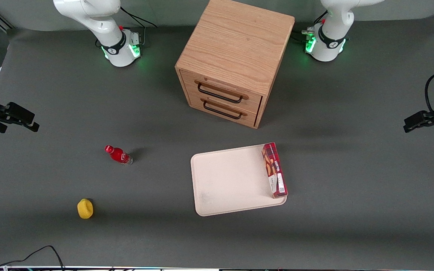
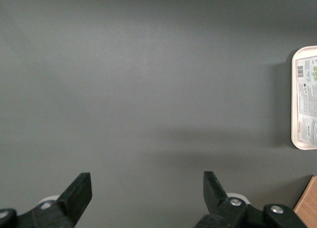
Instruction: Place red cookie box on tray
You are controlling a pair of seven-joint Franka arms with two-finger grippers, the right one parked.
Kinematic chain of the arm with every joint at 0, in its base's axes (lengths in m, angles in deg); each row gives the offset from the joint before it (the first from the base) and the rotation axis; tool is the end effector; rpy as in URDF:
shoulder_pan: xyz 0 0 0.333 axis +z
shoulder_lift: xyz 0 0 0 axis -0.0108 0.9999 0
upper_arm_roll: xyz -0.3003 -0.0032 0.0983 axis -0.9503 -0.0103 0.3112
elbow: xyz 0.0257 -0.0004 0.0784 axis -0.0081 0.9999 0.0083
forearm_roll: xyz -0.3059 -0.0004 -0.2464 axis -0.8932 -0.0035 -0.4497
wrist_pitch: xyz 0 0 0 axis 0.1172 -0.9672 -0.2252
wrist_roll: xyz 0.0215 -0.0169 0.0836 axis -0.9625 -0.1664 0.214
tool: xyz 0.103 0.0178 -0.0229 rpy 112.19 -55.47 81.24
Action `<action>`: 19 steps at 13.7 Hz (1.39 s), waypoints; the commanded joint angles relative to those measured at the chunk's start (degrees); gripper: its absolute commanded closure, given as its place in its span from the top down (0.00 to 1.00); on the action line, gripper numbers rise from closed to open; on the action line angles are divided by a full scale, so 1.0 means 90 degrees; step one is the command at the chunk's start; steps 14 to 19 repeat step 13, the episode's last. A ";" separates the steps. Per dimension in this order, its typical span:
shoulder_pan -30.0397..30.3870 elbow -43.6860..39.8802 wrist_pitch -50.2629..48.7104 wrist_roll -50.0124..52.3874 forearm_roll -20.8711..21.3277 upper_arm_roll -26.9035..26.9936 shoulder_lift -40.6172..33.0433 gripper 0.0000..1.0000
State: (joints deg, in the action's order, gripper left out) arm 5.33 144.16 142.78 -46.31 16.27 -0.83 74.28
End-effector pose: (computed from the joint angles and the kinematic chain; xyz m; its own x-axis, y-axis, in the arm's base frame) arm 0.5759 0.0501 0.5425 0.9978 0.0638 0.0151 0.0644 -0.9972 -0.0368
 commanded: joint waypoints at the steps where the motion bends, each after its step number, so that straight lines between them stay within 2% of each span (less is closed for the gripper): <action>1: -0.0114 0.0285 0.0124 0.0062 -0.0048 -0.0018 -0.0326 1.00; 10: -0.0299 -0.0515 -0.0266 -0.0035 -0.0185 -0.0018 -0.0043 1.00; 19: -0.0309 -0.0545 -0.0316 -0.0035 -0.0185 -0.0018 -0.0014 1.00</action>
